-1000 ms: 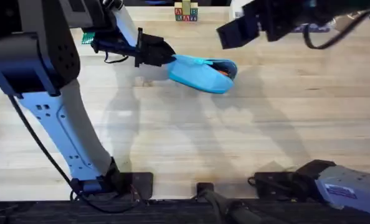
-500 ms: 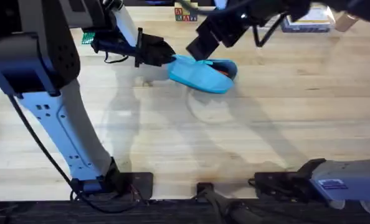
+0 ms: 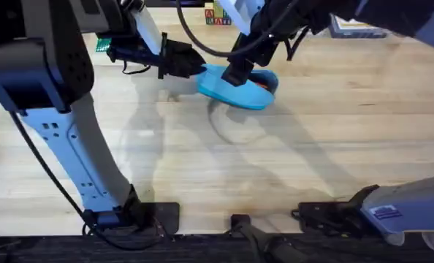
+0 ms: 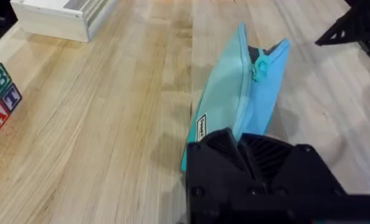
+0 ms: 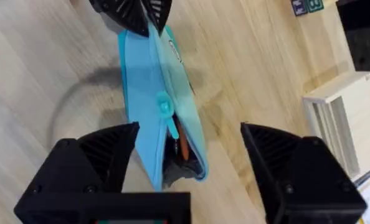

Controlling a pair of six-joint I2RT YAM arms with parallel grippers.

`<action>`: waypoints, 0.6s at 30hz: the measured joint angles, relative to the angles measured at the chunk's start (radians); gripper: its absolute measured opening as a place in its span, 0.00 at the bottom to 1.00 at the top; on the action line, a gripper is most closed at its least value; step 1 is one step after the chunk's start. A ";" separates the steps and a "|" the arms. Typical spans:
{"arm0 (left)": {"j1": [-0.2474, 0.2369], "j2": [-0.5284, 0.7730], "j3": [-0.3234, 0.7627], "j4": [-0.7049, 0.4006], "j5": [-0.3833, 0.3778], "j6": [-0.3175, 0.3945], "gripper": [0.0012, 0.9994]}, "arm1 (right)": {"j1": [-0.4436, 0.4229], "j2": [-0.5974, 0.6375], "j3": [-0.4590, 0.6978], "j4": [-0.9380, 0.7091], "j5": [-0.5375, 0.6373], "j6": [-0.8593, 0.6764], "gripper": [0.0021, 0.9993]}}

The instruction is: Unzip the bag, pick up the pens from the table one at a time and place them inside, then zip the bag closed.

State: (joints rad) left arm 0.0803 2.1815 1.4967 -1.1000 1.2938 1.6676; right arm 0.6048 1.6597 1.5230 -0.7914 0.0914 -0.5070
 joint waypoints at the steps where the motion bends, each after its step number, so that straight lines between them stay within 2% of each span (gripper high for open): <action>1: 0.000 0.000 0.000 0.000 0.000 0.000 0.04 | 0.000 0.002 0.000 0.000 0.000 -0.007 1.00; 7: 0.000 0.000 0.000 0.000 0.000 0.000 0.04 | 0.000 0.003 0.000 -0.029 -0.003 -0.037 1.00; 18: 0.000 0.000 0.000 0.000 0.000 0.000 0.04 | 0.000 0.046 0.000 -0.098 -0.089 -0.110 1.00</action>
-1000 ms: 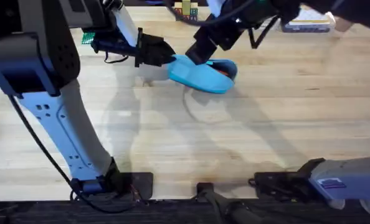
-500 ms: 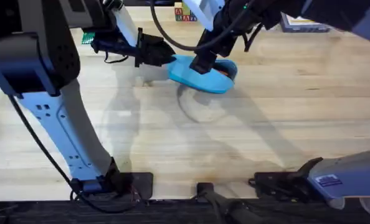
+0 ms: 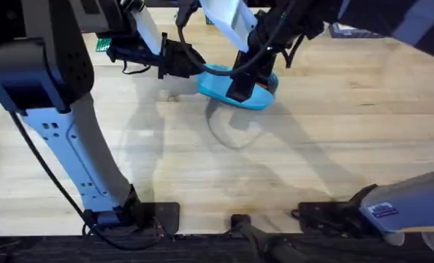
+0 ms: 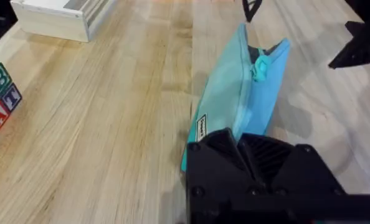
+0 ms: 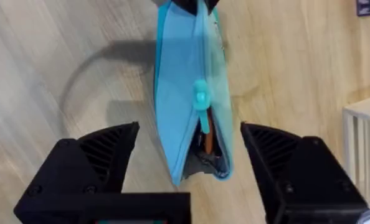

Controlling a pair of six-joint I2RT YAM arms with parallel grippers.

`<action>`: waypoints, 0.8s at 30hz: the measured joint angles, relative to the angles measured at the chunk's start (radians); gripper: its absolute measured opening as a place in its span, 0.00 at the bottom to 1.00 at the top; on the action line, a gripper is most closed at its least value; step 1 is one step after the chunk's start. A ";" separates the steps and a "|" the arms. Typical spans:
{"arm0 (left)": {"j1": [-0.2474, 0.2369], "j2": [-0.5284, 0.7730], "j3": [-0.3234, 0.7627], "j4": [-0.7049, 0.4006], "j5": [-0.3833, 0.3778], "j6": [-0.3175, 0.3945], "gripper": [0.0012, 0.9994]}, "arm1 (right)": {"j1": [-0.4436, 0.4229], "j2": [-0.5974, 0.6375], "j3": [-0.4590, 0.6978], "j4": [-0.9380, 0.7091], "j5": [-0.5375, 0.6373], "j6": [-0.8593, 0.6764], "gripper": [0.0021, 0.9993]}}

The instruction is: Unzip the bag, pick up the pens from the table one at a time and place them inside, then zip the bag closed.

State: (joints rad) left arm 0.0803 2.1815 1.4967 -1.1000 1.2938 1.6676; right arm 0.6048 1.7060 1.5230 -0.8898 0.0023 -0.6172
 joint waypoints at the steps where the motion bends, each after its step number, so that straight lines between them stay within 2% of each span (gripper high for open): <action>1: 0.000 0.000 0.000 0.000 0.000 0.000 0.04 | 0.000 0.005 0.000 0.000 -0.002 -0.003 1.00; 24: 0.000 0.000 0.000 0.000 0.000 0.000 0.04 | 0.000 0.032 0.002 0.003 -0.007 -0.012 1.00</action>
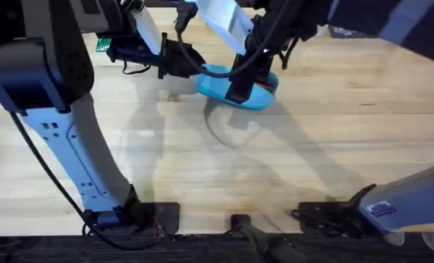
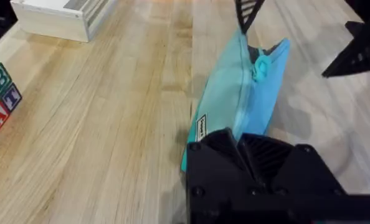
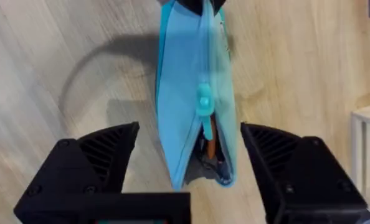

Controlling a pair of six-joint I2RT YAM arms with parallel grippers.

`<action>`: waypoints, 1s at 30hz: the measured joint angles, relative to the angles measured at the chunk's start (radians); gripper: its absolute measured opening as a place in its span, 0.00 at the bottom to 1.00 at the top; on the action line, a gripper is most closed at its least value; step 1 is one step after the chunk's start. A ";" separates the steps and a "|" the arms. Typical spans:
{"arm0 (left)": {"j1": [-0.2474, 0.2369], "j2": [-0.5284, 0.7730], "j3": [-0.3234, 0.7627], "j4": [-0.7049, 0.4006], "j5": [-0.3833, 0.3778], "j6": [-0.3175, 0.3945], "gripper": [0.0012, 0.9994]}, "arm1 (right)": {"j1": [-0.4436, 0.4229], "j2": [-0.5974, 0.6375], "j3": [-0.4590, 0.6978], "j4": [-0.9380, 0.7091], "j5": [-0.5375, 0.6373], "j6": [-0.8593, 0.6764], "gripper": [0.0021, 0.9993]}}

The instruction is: Unzip the bag, pick up the pens from the table one at a time and place them inside, then zip the bag closed.

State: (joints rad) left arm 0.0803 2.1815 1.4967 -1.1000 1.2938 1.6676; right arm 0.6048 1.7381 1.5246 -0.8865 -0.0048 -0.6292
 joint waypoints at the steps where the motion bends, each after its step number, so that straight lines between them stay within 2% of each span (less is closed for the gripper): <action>1: 0.000 0.000 0.000 0.000 0.000 0.000 0.04 | 0.000 0.009 0.000 0.002 0.000 0.000 1.00; 6: 0.000 0.000 0.000 0.000 0.000 0.000 0.04 | 0.000 0.045 0.000 0.005 0.000 0.000 1.00; 21: 0.000 0.000 0.000 0.000 0.000 0.000 0.04 | 0.000 0.046 0.000 0.008 -0.001 0.000 1.00; 30: 0.000 0.000 0.000 0.000 0.000 0.000 0.04 | 0.000 0.047 0.000 0.033 -0.021 0.000 0.94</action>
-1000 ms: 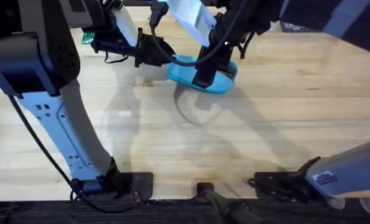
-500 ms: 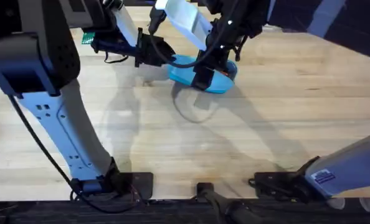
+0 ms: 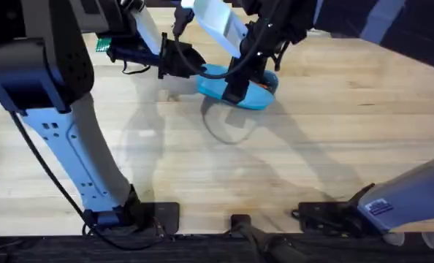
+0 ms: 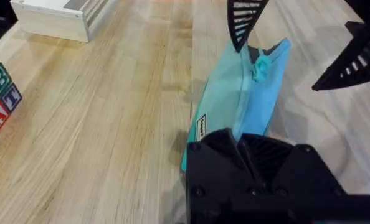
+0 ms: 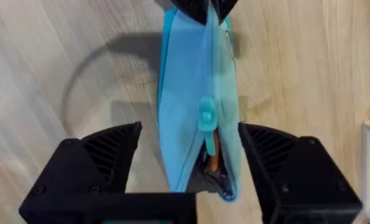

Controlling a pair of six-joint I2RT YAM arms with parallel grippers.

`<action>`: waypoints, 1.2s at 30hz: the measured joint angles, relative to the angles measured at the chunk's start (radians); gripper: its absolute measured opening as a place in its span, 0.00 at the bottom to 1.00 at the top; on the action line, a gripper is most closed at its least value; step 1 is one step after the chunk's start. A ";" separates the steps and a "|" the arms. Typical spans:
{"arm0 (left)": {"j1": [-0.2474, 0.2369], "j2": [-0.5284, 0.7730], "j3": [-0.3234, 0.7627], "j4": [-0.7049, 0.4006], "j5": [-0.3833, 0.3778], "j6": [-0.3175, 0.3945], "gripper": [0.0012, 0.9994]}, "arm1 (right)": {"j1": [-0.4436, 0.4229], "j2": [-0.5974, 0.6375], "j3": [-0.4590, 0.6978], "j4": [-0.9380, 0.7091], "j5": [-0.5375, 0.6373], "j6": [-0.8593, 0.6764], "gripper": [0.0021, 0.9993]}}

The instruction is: Unzip the bag, pick up the pens from the table one at a time and place them inside, then zip the bag closed.

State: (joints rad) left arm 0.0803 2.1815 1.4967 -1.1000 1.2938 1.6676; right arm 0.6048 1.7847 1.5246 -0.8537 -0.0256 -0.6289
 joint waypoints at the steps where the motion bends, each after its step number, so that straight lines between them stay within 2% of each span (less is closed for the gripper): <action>1: 0.000 0.000 0.000 0.000 0.000 0.000 0.04 | 0.000 0.000 0.000 0.006 -0.002 0.000 0.94; 13: 0.000 0.000 0.000 0.000 0.000 0.000 0.04 | 0.000 0.020 0.000 0.040 -0.006 0.000 0.93; 22: 0.000 0.000 0.000 0.000 0.000 0.000 0.04 | 0.000 0.047 0.000 0.053 -0.006 0.000 0.81; 29: 0.000 0.000 0.000 0.000 0.000 0.000 0.04 | 0.000 0.047 0.000 0.074 -0.006 0.000 0.78; 36: 0.000 0.000 0.000 0.000 0.000 0.000 0.04 | 0.000 0.048 0.000 0.078 -0.006 0.000 0.70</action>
State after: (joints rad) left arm 0.0803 2.1815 1.4965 -1.1000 1.2938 1.6676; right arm 0.6048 1.8322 1.5249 -0.7757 -0.0320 -0.6291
